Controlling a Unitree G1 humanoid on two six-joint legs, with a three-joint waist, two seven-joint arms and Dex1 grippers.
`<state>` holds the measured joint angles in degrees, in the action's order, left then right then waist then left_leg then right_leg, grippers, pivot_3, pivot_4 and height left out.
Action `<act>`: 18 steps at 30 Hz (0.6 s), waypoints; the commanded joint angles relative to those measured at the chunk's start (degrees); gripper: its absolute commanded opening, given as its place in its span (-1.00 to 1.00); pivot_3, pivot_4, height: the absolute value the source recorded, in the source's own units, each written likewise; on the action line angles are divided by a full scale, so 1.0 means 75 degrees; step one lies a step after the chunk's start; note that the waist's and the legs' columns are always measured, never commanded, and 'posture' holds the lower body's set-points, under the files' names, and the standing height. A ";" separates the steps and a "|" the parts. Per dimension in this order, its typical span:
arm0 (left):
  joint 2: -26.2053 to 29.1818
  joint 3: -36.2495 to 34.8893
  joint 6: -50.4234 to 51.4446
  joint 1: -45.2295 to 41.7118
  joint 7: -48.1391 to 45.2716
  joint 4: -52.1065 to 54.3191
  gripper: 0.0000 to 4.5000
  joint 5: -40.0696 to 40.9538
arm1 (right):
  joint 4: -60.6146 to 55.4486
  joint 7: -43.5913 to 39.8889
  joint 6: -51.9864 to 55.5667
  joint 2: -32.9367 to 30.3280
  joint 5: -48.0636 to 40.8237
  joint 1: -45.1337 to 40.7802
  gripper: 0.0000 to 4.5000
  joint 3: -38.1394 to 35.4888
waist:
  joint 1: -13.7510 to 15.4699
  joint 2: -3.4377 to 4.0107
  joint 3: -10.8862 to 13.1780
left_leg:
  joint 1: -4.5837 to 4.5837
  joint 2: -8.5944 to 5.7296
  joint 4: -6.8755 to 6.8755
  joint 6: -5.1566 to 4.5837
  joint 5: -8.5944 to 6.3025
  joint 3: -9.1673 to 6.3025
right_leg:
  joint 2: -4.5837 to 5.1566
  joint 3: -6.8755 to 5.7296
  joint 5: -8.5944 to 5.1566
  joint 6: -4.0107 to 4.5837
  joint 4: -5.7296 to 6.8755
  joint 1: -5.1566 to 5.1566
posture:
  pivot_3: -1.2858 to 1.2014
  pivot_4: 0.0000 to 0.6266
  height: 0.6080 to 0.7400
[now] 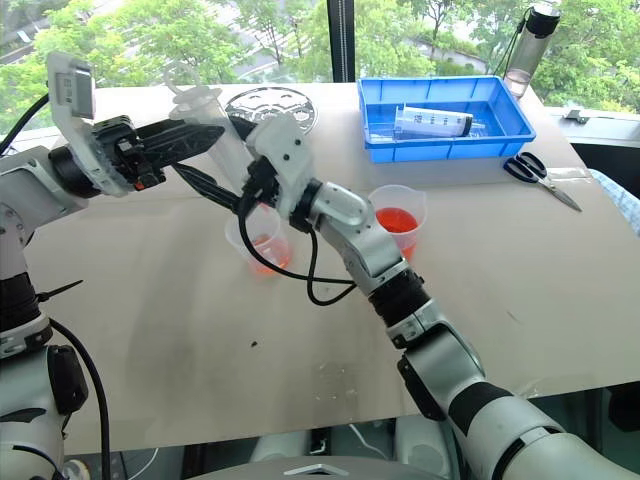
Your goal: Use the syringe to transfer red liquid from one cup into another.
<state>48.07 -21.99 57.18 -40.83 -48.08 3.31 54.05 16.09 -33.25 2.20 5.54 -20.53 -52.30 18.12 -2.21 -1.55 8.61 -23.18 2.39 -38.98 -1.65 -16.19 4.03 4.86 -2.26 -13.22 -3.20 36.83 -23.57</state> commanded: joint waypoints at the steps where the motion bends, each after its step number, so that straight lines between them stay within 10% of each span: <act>1: -0.0020 -0.0451 0.0069 -0.0273 0.0416 -0.0221 -0.33 0.0253 | -0.1201 -0.0288 0.0592 -0.0400 -0.0188 0.0003 1.00 -0.0369 | 0.0021 -0.0004 -0.0003 | -0.0002 0.0000 0.0000 0.0000 0.0000 -0.0001 | 0.0000 -0.0001 0.0000 0.0000 0.0000 0.0000 | 0.03 -0.52 1.00; 12: -0.0097 -0.1738 0.1362 -0.0952 0.2123 -0.2022 -0.34 0.1424 | -0.4756 -0.1081 0.3072 -0.3043 -0.1337 0.1402 1.00 -0.1328 | 0.0014 -0.0009 -0.0004 | -0.0006 -0.0003 -0.0001 -0.0001 0.0000 -0.0004 | 0.0002 -0.0003 0.0000 -0.0001 -0.0001 0.0000 | 0.03 -0.52 1.00; 18: 0.1211 -0.1238 0.2959 -0.1687 0.1920 -0.3929 -0.34 0.1099 | -0.6256 -0.1575 0.3701 -0.4687 -0.1901 0.2582 1.00 -0.2051 | 0.0016 -0.0023 0.0005 | -0.0005 -0.0003 -0.0001 -0.0002 -0.0001 -0.0002 | 0.0001 -0.0004 -0.0001 -0.0002 -0.0010 -0.0001 | 0.03 -0.52 1.00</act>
<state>53.17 -33.02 75.11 -51.03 -31.18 -23.46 63.07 -26.00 -43.90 29.36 -28.06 -32.69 -33.57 5.43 -2.09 -1.72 8.64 -23.21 2.36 -38.98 -1.67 -16.20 4.03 4.86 -2.28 -13.23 -3.22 36.75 -23.59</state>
